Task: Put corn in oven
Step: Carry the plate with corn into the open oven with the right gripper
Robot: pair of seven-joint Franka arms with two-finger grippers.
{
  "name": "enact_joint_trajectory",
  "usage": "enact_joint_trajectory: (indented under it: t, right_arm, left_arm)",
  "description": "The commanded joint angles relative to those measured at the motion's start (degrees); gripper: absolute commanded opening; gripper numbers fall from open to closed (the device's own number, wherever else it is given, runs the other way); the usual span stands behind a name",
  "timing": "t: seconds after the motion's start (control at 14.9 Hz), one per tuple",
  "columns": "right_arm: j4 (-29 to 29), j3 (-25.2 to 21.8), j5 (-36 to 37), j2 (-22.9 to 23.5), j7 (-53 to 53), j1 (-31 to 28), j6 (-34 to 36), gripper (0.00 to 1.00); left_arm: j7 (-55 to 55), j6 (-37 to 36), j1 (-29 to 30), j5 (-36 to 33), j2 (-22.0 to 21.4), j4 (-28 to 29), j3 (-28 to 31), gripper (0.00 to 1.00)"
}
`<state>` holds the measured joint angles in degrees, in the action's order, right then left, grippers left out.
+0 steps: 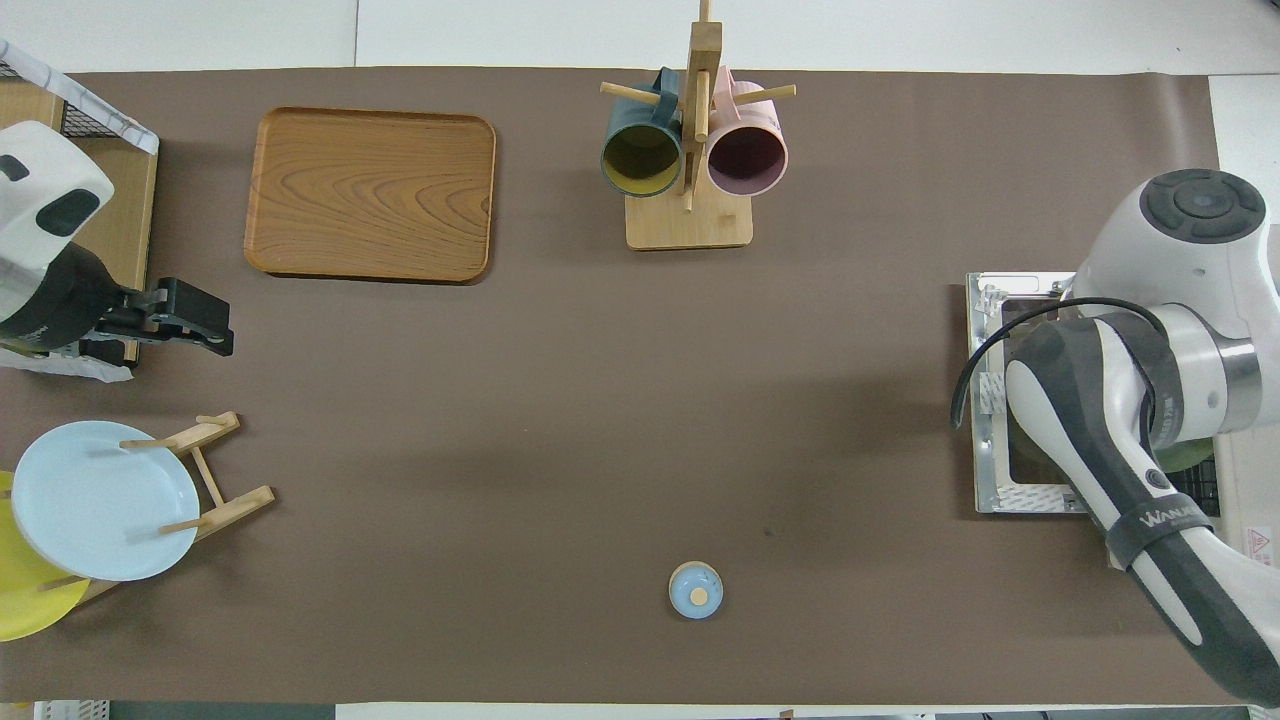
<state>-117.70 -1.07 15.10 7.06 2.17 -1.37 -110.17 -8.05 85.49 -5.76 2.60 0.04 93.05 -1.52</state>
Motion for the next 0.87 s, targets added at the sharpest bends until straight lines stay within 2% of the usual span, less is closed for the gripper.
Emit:
enact_joint_trajectory:
  t: [0.0, 0.13, 0.4, 0.54, 0.74, 0.8]
  right_arm:
    - [-2.4, 0.9, 1.3, -0.9, -2.3, -2.2, -2.6, 0.03]
    - [-2.1, 0.9, 1.2, -0.9, -2.1, -2.0, -2.6, 0.19]
    - [0.0, 1.4, 0.2, -1.2, -1.7, -1.1, -1.1, 0.25]
    - [1.4, 2.2, -2.8, -1.5, -1.6, -0.6, 0.1, 0.29]
    - [2.6, 2.2, -6.7, -1.1, 1.3, 2.5, 0.7, 0.27]
    - [2.9, 2.2, -7.2, -0.9, 3.3, 4.0, 0.2, 0.16]
  left_arm:
    - [0.1, -1.7, -0.8, -0.6, -0.8, -0.5, 0.5, 1.00]
    - [-0.2, -1.8, -0.8, -0.6, -0.8, -0.3, 0.5, 1.00]
    - [-0.3, -1.0, -0.8, -0.6, -1.2, -0.1, 0.4, 1.00]
    - [-0.2, -1.0, -0.8, -0.7, -1.3, -0.1, 0.4, 1.00]
    - [-0.2, -1.1, -0.7, -0.6, -1.3, 0.0, 0.5, 1.00]
    - [-0.1, -1.1, -0.7, -0.6, -1.3, 0.0, 0.5, 1.00]
